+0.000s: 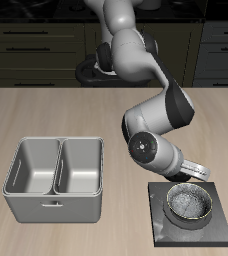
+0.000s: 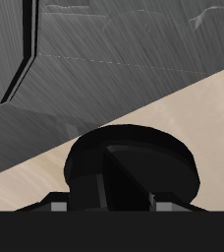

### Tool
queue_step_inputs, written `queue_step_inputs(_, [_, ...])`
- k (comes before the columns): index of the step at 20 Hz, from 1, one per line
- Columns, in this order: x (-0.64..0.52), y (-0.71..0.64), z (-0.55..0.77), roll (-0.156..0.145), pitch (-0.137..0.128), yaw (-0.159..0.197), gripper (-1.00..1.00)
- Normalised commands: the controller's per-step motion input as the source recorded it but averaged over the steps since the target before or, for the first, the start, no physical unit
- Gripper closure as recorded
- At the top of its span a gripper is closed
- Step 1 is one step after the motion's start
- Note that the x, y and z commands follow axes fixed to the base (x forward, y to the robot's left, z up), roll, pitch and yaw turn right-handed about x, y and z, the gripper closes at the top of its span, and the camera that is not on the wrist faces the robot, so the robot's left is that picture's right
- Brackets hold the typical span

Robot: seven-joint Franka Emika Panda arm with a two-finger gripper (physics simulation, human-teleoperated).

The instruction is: Place the black bowl on the flat stove and turn on the flat stove

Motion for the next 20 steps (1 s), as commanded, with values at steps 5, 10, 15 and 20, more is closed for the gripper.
queue_step_inputs(5, [-0.09,-0.18,-0.04,-0.072,0.057,0.152,1.0])
queue_step_inputs(10, [-0.31,-0.67,0.09,-0.378,0.208,0.846,1.0])
queue_step_inputs(15, [0.05,-0.41,0.04,0.027,0.088,0.538,1.0])
queue_step_inputs(20, [-0.11,-0.31,0.03,-0.249,0.055,0.688,1.0])
